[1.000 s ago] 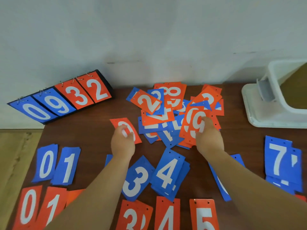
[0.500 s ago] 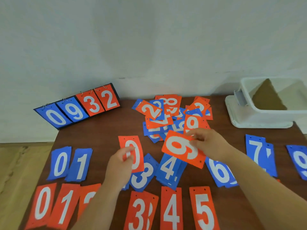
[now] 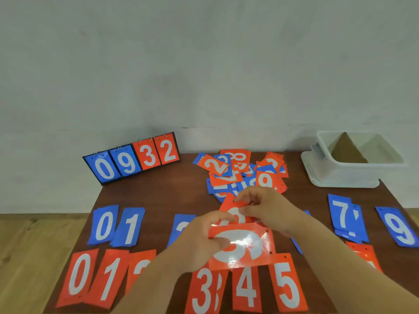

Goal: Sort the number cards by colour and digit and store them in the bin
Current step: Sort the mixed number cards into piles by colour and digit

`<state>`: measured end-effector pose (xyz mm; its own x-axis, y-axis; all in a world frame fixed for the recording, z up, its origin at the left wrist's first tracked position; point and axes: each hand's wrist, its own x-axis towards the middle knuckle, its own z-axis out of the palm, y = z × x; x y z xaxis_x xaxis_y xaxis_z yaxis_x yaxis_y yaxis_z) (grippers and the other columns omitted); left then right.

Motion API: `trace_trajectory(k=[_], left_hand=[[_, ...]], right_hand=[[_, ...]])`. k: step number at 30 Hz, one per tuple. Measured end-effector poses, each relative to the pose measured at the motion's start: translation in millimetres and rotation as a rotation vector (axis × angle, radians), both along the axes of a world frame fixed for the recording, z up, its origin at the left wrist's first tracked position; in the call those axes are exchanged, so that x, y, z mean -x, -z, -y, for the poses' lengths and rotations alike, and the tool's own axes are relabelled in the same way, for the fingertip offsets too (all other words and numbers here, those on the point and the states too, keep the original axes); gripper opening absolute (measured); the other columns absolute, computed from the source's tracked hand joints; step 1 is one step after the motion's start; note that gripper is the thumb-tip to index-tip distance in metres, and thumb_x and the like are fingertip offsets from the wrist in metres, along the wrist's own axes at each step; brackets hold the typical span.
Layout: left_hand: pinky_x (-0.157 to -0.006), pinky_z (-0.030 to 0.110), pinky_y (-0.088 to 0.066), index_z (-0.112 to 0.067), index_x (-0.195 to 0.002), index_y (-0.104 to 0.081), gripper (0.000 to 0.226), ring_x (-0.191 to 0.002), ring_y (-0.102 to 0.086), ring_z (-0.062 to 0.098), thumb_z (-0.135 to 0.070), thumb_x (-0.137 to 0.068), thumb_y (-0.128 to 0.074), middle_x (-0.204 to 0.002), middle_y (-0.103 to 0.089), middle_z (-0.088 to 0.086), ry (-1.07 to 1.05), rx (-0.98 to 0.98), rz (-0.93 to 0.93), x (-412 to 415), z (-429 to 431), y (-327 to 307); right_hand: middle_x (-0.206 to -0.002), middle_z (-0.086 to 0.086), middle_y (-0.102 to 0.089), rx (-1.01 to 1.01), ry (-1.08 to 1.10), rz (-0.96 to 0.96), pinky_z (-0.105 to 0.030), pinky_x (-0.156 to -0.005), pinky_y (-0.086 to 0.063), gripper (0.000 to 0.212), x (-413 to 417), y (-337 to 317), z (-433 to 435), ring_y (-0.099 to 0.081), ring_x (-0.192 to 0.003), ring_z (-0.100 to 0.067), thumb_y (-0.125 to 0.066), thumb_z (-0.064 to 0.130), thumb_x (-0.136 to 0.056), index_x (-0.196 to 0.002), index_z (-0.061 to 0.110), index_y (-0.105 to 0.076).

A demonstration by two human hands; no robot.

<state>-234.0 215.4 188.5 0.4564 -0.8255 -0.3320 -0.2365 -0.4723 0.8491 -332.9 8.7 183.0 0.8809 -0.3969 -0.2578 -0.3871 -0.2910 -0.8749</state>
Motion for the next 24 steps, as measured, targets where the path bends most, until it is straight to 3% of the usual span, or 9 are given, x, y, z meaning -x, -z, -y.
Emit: trace_trajectory(k=[3,6,8,11,16,20,24], left_hand=[[-0.095,0.022,-0.052,-0.051,-0.112,-0.064,0.035,-0.113,-0.059,0.000,-0.020,-0.096,-0.065,-0.123,-0.059,-0.025,-0.117,0.005,0.092,-4.6,-17.9,12.9],[-0.081,0.017,-0.050,-0.042,-0.111,-0.068,0.026,-0.104,-0.060,0.002,-0.019,-0.099,-0.061,-0.122,-0.062,-0.017,-0.488,0.043,0.096,-11.3,-40.2,33.1],[-0.087,0.025,-0.053,-0.035,-0.121,-0.068,0.026,-0.107,-0.061,0.008,-0.022,-0.101,-0.059,-0.128,-0.064,-0.008,-0.691,0.066,0.078,-12.8,-53.9,45.0],[-0.099,0.037,-0.054,-0.031,-0.132,-0.064,0.032,-0.118,-0.059,0.015,-0.021,-0.103,-0.055,-0.130,-0.060,-0.008,-0.789,0.073,0.075,-9.5,-68.6,55.1],[-0.091,0.034,-0.058,-0.036,-0.131,-0.063,0.037,-0.112,-0.061,0.012,-0.017,-0.099,-0.064,-0.120,-0.060,-0.013,-0.824,0.092,0.035,2.0,-79.5,58.0],[-0.086,0.029,-0.060,-0.036,-0.125,-0.065,0.042,-0.108,-0.066,0.009,-0.012,-0.092,-0.072,-0.114,-0.068,-0.016,-0.827,0.108,0.072,7.6,-88.9,62.2],[-0.074,0.016,-0.049,-0.037,-0.117,-0.063,0.034,-0.107,-0.059,0.010,-0.015,-0.092,-0.072,-0.110,-0.062,-0.014,-0.866,0.021,0.131,29.1,-100.3,62.9]], right_hand=[[-0.098,0.008,-0.073,0.110,0.366,0.126,-0.017,-0.068,-0.054,0.024,0.5,9.8,-7.2,-0.069,-0.082,-0.009,-0.070,0.008,-0.088,-0.094,0.031,-0.074],[-0.106,0.006,-0.069,0.165,0.632,0.211,-0.004,-0.057,-0.043,0.027,11.3,9.3,-5.5,-0.062,-0.078,0.005,-0.064,0.007,-0.092,-0.103,0.030,-0.070],[-0.111,0.005,-0.068,0.127,0.591,0.182,-0.005,-0.054,-0.045,0.025,20.2,11.9,-3.6,-0.063,-0.080,0.003,-0.063,0.007,-0.095,-0.110,0.027,-0.070],[-0.115,0.005,-0.067,0.115,0.502,0.122,-0.013,-0.067,-0.050,0.026,27.8,19.2,-8.6,-0.065,-0.098,-0.008,-0.064,0.010,-0.096,-0.110,0.032,-0.068],[-0.116,0.005,-0.066,0.122,0.363,0.061,-0.019,-0.073,-0.054,0.025,33.2,26.8,-22.7,-0.066,-0.102,-0.011,-0.065,0.012,-0.096,-0.106,0.034,-0.068],[-0.116,0.008,-0.063,0.143,0.244,-0.004,-0.016,-0.074,-0.050,0.025,40.6,36.0,-29.8,-0.063,-0.104,-0.012,-0.066,0.012,-0.096,-0.104,0.036,-0.067],[-0.110,0.010,-0.062,0.136,0.193,-0.081,-0.012,-0.062,-0.050,0.024,53.3,46.3,-30.1,-0.064,-0.089,-0.005,-0.064,0.014,-0.098,-0.102,0.038,-0.065]])
